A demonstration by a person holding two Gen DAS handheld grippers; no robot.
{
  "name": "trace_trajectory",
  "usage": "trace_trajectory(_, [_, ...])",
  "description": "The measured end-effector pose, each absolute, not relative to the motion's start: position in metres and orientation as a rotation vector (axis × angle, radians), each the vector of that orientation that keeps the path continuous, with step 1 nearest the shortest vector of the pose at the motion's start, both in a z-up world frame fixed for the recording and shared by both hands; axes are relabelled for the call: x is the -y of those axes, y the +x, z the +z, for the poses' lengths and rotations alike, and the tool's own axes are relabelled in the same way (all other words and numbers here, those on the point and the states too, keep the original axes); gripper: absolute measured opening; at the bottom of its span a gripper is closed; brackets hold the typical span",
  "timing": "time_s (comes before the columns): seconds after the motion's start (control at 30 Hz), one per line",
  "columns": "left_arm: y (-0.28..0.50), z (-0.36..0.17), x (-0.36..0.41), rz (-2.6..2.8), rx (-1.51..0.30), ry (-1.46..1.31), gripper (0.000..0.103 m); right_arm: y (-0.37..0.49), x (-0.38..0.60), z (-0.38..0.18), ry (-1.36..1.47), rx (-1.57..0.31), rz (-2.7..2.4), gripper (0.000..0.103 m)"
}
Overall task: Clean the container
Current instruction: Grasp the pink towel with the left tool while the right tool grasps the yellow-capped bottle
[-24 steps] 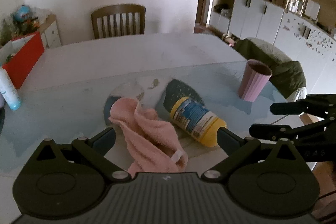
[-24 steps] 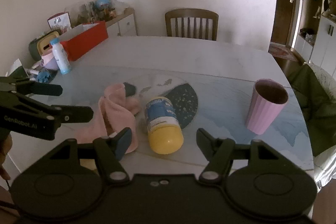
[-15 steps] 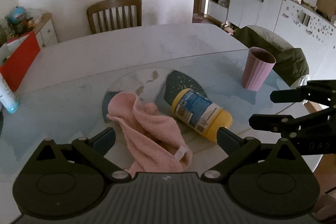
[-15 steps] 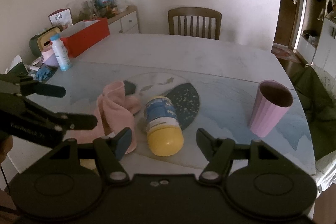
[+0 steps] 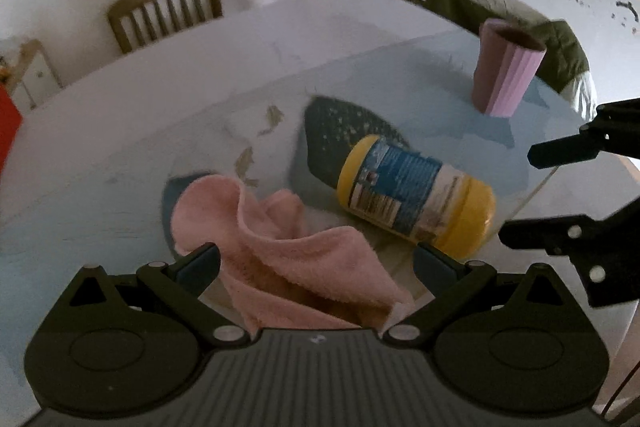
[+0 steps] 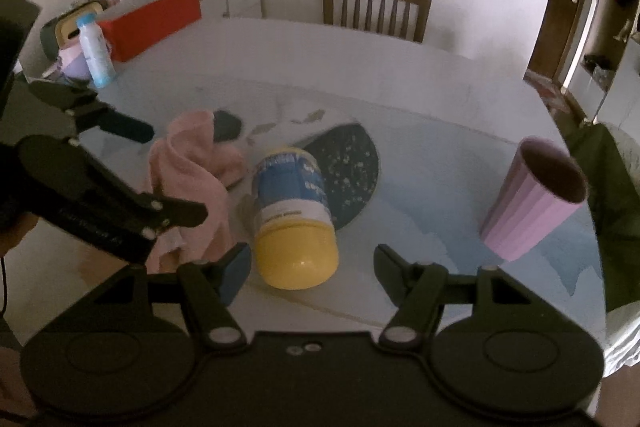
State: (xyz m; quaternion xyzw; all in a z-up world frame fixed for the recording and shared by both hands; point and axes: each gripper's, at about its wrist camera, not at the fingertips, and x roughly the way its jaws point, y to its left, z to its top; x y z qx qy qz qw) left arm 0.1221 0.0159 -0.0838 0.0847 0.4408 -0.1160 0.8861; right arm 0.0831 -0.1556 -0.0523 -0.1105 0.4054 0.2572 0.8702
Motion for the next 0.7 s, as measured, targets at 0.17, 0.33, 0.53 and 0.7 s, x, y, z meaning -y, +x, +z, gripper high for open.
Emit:
trace_trajectory(0.17, [0.137,-0.105,-0.019,-0.280,-0.960,0.202,0.103,0.088,0.144,-0.071,-0.251,-0.887,0.540,0.067])
trace_trajectory(0.33, [0.146,-0.118,-0.018,-0.309,-0.971,0.259,0.091,0.094,0.134,-0.083,-0.279,-0.896,0.522,0.067])
trace_trajectory(0.53, [0.148,-0.123,-0.023,-0.338,-0.975,0.271,0.051,0.098,0.125,-0.091,-0.287,-0.890,0.497,0.065])
trace_trajectory(0.7, [0.146,-0.112,-0.035,-0.354,-0.981,0.211,0.024,0.097,0.119,-0.091,-0.308,-0.864,0.509,0.062])
